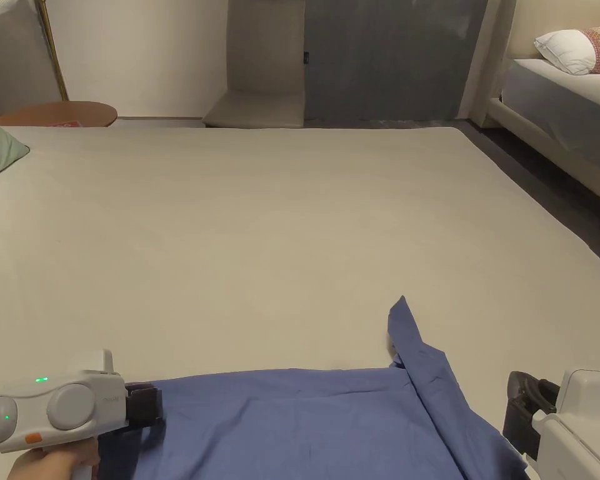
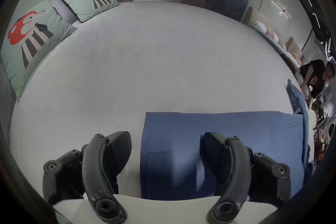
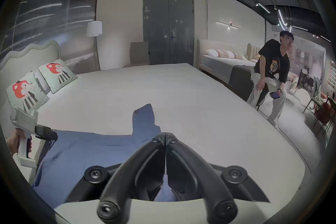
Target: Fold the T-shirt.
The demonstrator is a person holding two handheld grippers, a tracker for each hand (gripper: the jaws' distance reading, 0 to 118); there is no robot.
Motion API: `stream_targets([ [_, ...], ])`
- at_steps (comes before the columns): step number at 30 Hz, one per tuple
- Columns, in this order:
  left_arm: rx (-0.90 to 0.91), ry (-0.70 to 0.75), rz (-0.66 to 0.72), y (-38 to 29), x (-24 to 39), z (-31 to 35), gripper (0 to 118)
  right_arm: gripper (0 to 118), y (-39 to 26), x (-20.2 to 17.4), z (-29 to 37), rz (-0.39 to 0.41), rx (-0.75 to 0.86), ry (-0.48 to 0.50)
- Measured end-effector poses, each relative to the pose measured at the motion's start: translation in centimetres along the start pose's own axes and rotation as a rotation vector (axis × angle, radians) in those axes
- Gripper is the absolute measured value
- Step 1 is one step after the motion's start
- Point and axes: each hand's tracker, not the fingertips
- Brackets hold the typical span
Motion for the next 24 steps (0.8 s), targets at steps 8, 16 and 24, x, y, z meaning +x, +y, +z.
stream_targets([
  [8,0.085,0.002,0.000,-0.1,0.2,2.8,4,104,0.8,-0.3,-4.3,0.012,-0.107,0.035],
  [16,0.117,-0.012,0.010,-0.3,-0.2,3.9,4,103,1.2,-1.9,-12.8,0.043,-0.262,0.105],
  [24,0.111,-0.006,0.005,-0.4,-0.2,3.7,4,12,-0.8,-1.5,-13.9,0.020,-0.304,0.125],
])
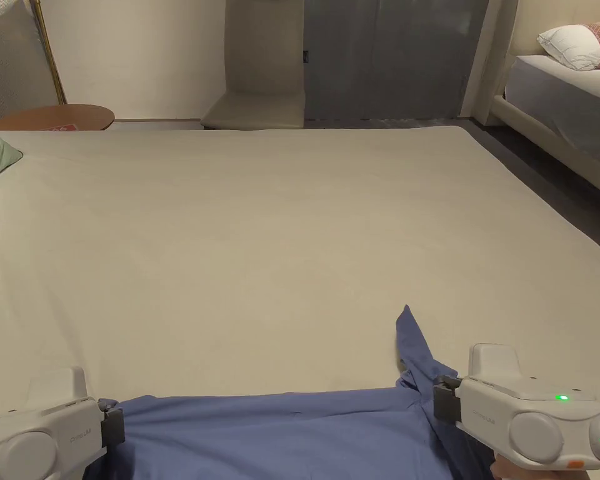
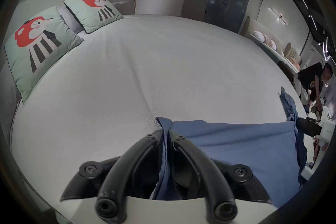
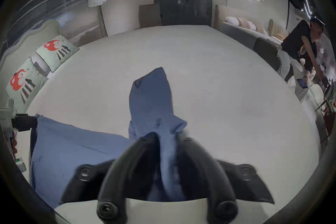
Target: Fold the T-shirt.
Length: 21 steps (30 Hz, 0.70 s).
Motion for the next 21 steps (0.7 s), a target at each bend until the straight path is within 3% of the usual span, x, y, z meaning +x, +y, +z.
stream_targets([
  [1,0.002,0.000,-0.002,0.0,0.0,0.1,4,7,-0.1,0.2,0.6,0.000,0.025,-0.010],
  [11,0.090,-0.037,0.044,1.3,-0.8,5.1,4,4,1.8,1.6,9.3,-0.002,0.226,0.025],
  [21,0.374,-0.067,0.096,3.1,-3.2,19.4,1,4,3.8,1.2,23.1,-0.025,0.526,0.038],
])
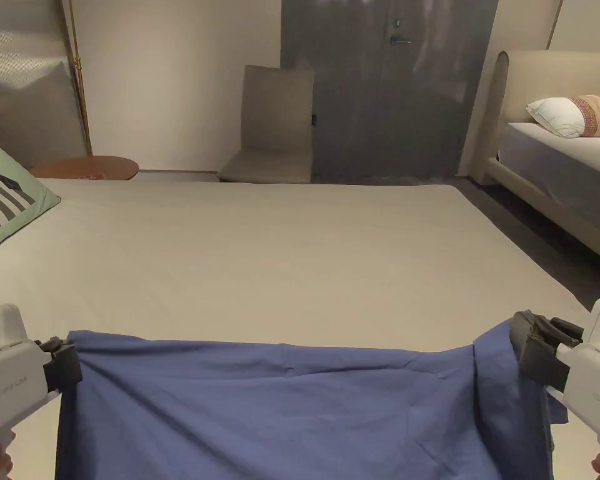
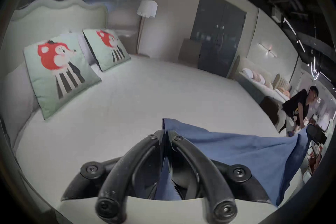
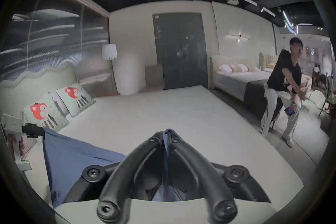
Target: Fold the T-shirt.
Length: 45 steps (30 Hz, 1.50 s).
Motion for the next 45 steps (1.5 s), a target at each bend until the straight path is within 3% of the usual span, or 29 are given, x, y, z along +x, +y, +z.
stream_targets([
  [5,0.123,-0.013,0.095,3.4,-2.2,6.1,1,4,3.9,0.8,5.1,-0.024,0.112,-0.003],
  [13,0.298,-0.038,0.046,8.7,-1.2,14.0,1,4,9.8,-0.4,11.5,0.012,0.298,0.000],
  [21,0.426,-0.022,-0.006,14.3,0.4,17.2,1,4,15.7,-1.4,13.2,0.020,0.412,-0.006],
  [31,0.450,0.001,-0.009,20.6,1.4,13.3,1,4,22.5,-2.2,7.2,0.027,0.459,-0.027],
  [45,0.485,0.019,0.006,31.1,4.4,0.8,1,4,30.5,-3.6,-7.7,0.085,0.482,-0.099],
])
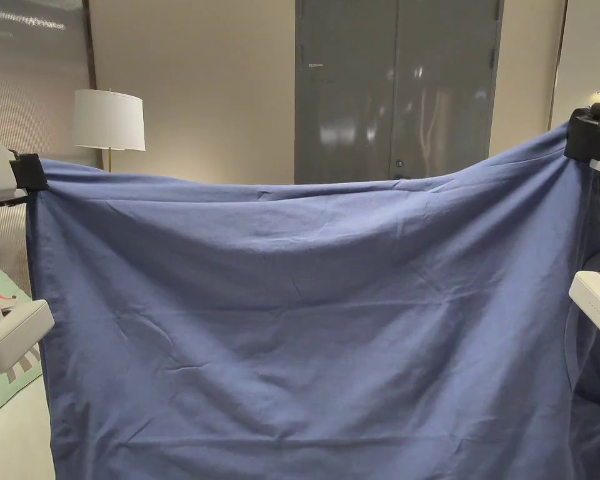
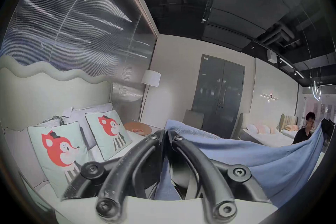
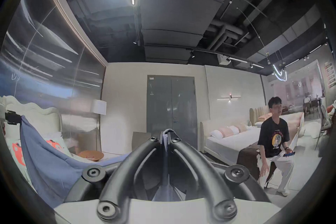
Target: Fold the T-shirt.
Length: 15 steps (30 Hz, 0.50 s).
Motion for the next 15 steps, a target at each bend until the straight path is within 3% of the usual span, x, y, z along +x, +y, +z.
stream_targets([
  [15,0.005,0.026,0.026,-2.7,1.5,-11.8,1,4,-4.7,-1.4,-11.4,0.060,-0.007,-0.033],
])
